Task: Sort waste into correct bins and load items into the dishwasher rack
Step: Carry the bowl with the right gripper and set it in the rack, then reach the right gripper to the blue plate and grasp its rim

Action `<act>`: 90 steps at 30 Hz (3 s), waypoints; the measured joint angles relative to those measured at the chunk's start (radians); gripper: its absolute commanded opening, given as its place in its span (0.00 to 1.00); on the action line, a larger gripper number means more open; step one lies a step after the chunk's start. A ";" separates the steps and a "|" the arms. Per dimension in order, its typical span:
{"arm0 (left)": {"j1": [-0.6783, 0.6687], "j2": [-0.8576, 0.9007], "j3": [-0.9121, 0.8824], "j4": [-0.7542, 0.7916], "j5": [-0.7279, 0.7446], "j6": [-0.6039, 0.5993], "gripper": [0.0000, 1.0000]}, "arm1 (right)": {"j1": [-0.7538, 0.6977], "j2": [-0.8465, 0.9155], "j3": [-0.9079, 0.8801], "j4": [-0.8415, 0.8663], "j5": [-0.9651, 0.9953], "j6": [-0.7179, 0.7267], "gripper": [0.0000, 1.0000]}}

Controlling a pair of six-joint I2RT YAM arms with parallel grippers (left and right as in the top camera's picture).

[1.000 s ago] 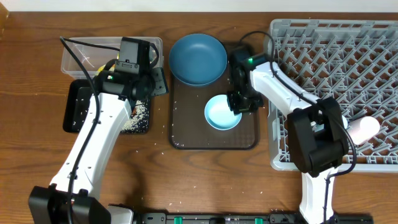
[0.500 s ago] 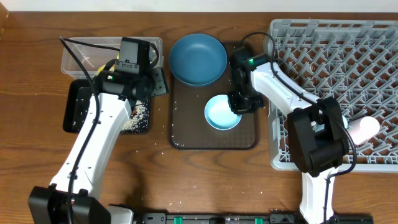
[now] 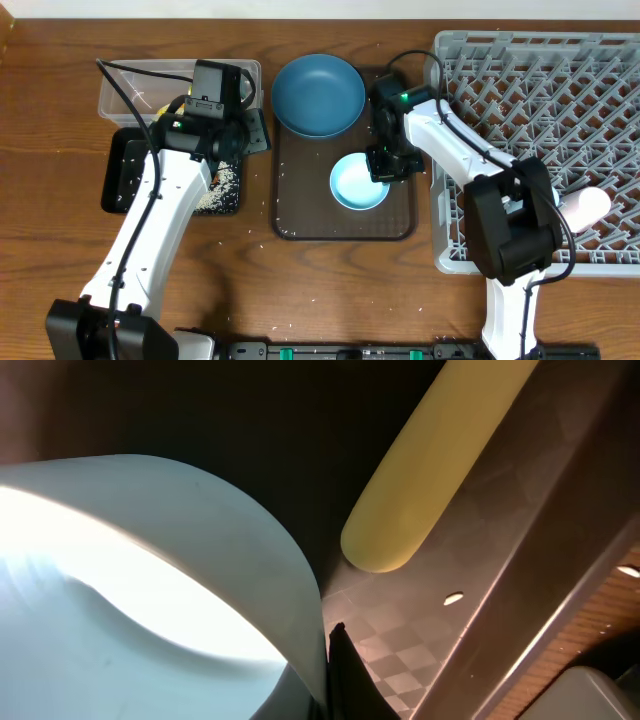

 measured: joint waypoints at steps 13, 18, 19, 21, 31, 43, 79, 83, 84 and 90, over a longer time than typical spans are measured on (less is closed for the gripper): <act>0.000 0.000 0.000 -0.002 0.000 -0.001 0.87 | -0.042 -0.190 0.179 -0.091 0.117 0.016 0.01; 0.000 0.000 0.000 -0.002 0.000 -0.001 0.90 | -0.117 -0.361 0.237 -0.080 0.387 0.097 0.01; 0.000 0.000 0.000 -0.002 0.000 -0.001 0.90 | -0.133 -0.379 0.240 -0.078 0.454 0.119 0.01; 0.000 0.000 0.000 -0.002 0.000 0.000 0.91 | -0.169 -0.393 0.242 -0.061 0.599 0.167 0.01; 0.000 0.000 0.000 -0.002 0.000 0.000 0.95 | -0.257 -0.248 0.238 0.351 1.150 0.107 0.01; 0.000 0.000 0.000 -0.002 0.000 0.000 0.95 | -0.280 0.000 0.235 0.787 1.392 -0.415 0.01; 0.000 0.000 0.000 -0.002 0.000 0.000 0.96 | -0.225 0.111 0.234 0.468 1.409 -0.279 0.01; 0.000 0.000 0.000 -0.002 0.000 0.000 0.96 | -0.215 0.111 0.234 0.466 1.405 -0.278 0.01; 0.000 0.000 0.000 -0.002 0.000 0.000 0.96 | -0.213 0.111 0.234 0.464 1.404 -0.278 0.01; 0.000 0.000 0.000 -0.002 0.000 0.000 0.96 | -0.212 0.111 0.234 0.463 1.401 -0.278 0.01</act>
